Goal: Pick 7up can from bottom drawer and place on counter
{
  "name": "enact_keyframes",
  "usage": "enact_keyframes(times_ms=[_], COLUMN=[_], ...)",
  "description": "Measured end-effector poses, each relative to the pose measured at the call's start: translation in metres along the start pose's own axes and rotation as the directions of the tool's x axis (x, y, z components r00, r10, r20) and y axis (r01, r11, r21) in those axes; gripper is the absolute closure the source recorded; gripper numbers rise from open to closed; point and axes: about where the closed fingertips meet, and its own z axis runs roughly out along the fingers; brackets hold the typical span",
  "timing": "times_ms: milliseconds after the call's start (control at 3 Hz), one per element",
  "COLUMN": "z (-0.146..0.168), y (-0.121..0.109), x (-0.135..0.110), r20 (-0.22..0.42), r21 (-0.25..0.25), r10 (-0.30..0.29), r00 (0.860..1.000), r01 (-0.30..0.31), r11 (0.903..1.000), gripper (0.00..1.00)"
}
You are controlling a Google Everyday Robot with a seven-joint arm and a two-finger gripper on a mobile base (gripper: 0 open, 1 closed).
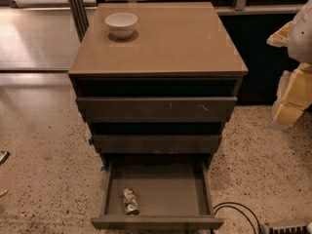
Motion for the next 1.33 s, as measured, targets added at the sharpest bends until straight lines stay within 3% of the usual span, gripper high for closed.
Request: enact_keyframes(times_ms=[667, 1000, 1333], z=[0.008, 0.027, 0.070], y=[0.001, 0.013, 0.027], x=[-0.006, -0.027, -0.061], r20=[0.033, 0.085, 0.142], r21=[0.007, 0.044, 0.077], r10=[-0.011, -0.100, -0.251], r00=[0.999, 0.991, 0.958], r01=[0.011, 0.097, 0.242], r11=[0.9999, 0.9943, 0.9673], gripper=[0.00, 0.00, 0.00])
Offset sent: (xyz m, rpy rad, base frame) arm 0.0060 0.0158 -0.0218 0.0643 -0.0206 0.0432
